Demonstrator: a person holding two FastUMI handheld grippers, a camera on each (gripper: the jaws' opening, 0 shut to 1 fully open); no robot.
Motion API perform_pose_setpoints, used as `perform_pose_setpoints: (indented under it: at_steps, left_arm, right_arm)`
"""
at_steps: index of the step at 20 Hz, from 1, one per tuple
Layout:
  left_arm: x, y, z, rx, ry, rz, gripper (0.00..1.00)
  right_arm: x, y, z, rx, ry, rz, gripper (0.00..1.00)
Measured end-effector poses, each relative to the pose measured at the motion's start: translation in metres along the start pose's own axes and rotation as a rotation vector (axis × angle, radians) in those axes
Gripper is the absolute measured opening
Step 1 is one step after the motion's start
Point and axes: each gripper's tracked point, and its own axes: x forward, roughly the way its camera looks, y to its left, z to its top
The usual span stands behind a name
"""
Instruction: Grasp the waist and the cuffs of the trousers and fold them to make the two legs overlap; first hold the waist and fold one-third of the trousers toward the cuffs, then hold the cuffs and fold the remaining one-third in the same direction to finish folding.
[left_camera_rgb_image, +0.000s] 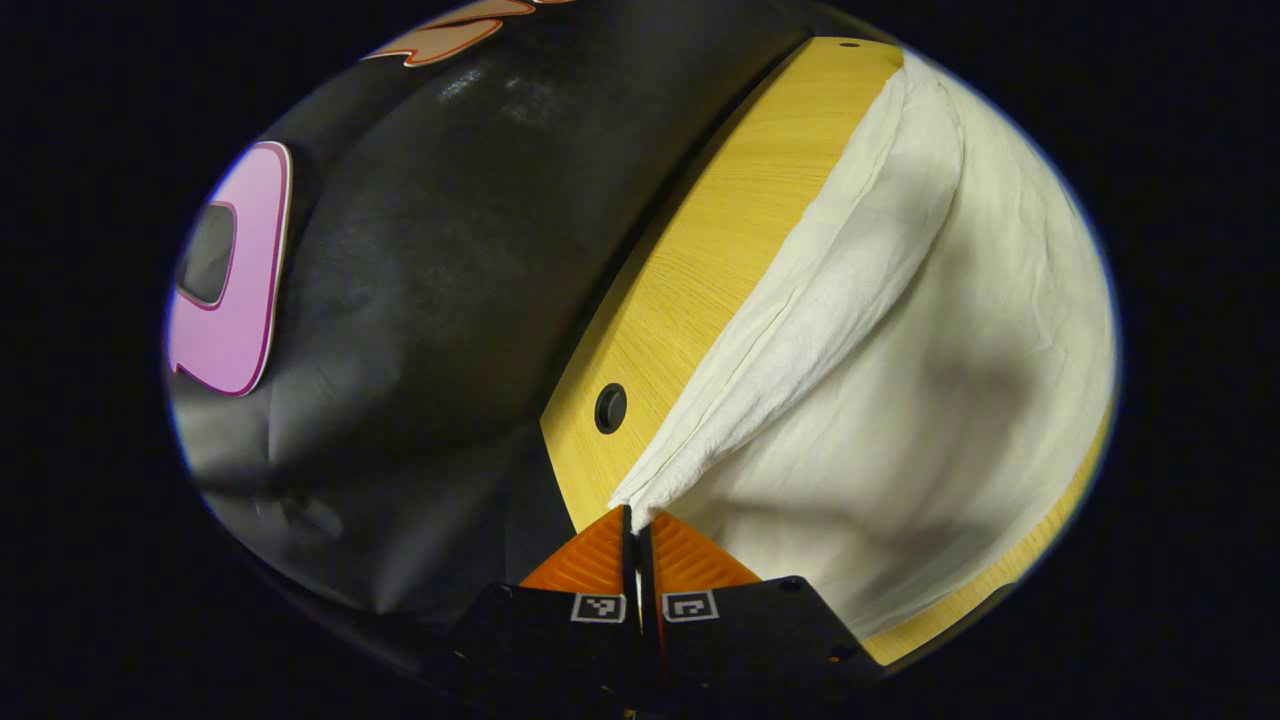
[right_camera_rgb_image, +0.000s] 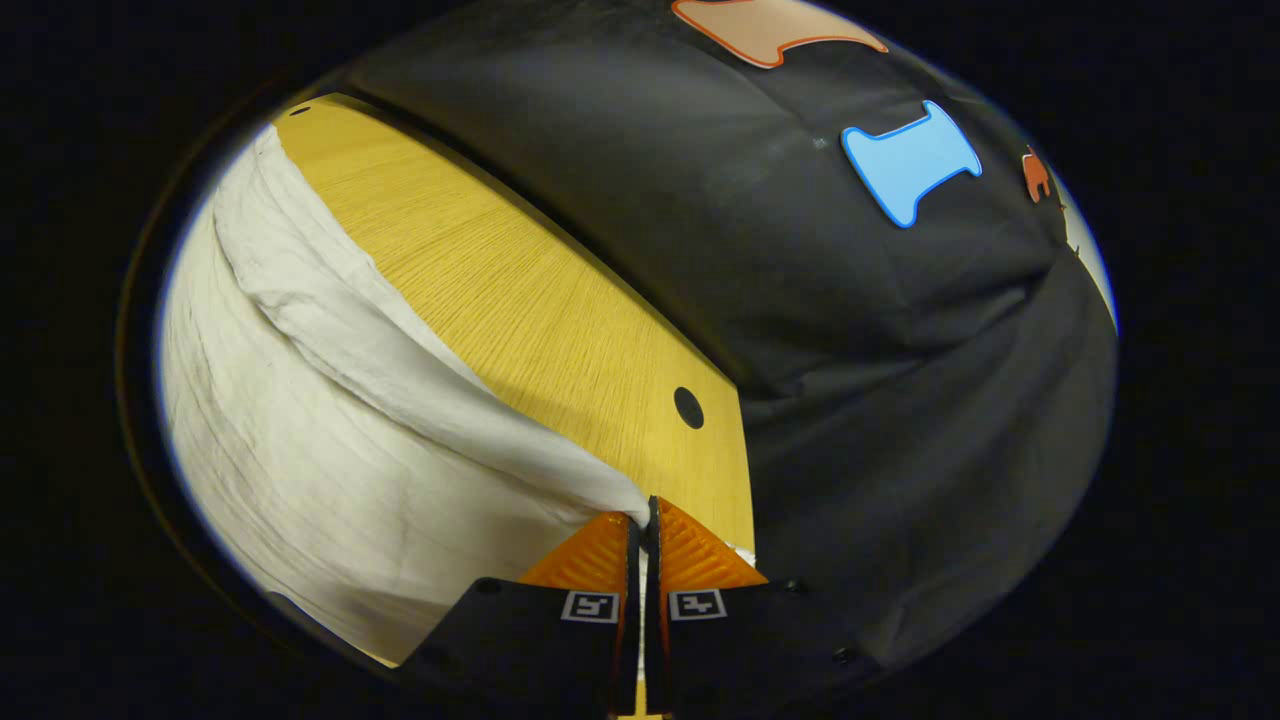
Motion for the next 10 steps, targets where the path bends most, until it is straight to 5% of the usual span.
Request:
perform_pose_setpoints:
  at_steps: [3,4,7,8,10]
  left_arm:
    - [-0.005,-0.028,0.015,-0.11,-0.068,-0.095,0.0]
    - [-0.011,-0.038,0.017,-0.142,-0.079,-0.136,0.25]
    - [-0.026,-0.038,0.024,-0.231,-0.119,-0.145,1.0]
    - [-0.029,-0.035,0.028,-0.267,-0.143,-0.134,0.96]
    - [-0.044,-0.034,0.044,-0.357,-0.22,-0.128,0.96]
  right_arm:
    - [0.005,0.004,0.004,0.036,-0.011,0.025,0.11]
    - [0.0,0.005,0.006,0.072,-0.022,0.04,0.17]
    - [-0.024,0.003,0.027,0.229,-0.11,0.101,0.79]
    - [-0.024,-0.004,0.027,0.279,-0.119,0.093,1.0]
    - [-0.039,-0.012,0.023,0.396,-0.127,0.088,1.0]
